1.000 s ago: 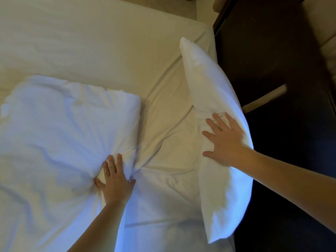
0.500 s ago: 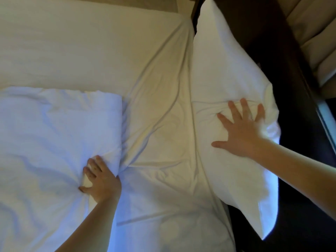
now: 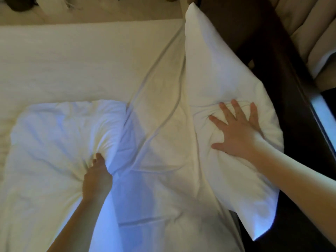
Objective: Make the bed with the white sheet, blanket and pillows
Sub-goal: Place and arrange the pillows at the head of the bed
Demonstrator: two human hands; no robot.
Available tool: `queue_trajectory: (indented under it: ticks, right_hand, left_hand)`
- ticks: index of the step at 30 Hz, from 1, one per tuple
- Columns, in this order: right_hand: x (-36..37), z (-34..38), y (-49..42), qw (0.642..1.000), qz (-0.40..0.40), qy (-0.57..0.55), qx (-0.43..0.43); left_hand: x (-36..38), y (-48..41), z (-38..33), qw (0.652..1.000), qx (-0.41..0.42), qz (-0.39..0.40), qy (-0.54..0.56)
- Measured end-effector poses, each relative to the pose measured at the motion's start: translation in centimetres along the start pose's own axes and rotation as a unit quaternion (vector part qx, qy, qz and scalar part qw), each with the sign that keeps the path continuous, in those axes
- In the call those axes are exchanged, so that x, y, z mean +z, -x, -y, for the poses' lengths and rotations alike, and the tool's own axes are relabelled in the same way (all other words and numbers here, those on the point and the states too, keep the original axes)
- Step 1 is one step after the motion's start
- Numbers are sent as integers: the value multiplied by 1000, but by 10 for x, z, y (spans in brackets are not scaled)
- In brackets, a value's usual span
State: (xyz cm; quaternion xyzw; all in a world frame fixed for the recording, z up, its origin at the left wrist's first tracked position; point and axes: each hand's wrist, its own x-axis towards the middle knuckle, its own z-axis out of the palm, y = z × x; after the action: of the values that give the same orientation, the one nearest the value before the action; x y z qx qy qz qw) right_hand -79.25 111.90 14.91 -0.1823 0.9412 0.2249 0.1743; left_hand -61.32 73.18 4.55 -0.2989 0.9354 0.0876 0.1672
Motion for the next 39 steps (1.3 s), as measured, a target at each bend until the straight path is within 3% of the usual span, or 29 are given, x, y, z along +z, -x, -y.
queue_trajectory:
  ticks: [6,10,13,15,17,18,20,23,26,30,35,39]
  right_hand:
    - [-6,-1,2,1000,7,-12,-5]
    - [-7,-1,1,1000,7,-17,-9]
    - [-6,-2,0,1000,-1,-19,-8]
    - [-5,-4,0,1000,-2,-26,-6]
    - [-4,-5,-1,999,2,-32,-7]
    - [-4,-6,-1,999,3,-35,-8]
    - [-4,-7,-2,999,3,-40,-9]
    - [-3,-7,-2,999,8,-37,-10]
    - [-3,-6,-2,999,10,-35,-13]
    - [-3,-5,-3,999,7,-33,-11]
    - [-2,-5,-3,1000,10,-24,-13]
    - [-3,-5,-3,1000,14,-24,-10]
  left_hand:
    - [-97,-6,-83,992,49,-103,56]
    - [-107,-24,-178,980,93,-142,102]
    - [-63,-41,-247,975,187,-60,99]
    - [-17,-43,-272,957,247,97,118]
    - [32,-34,-275,944,240,222,54]
    - [52,-27,-270,945,221,241,30]
    - [74,-6,-256,957,193,210,55]
    - [87,26,-239,970,198,90,109]
    - [104,63,-222,972,209,46,99]
    - [130,113,-206,966,249,42,62]
    - [145,128,-198,956,271,96,-63]
    - [142,137,-200,927,308,145,-159]
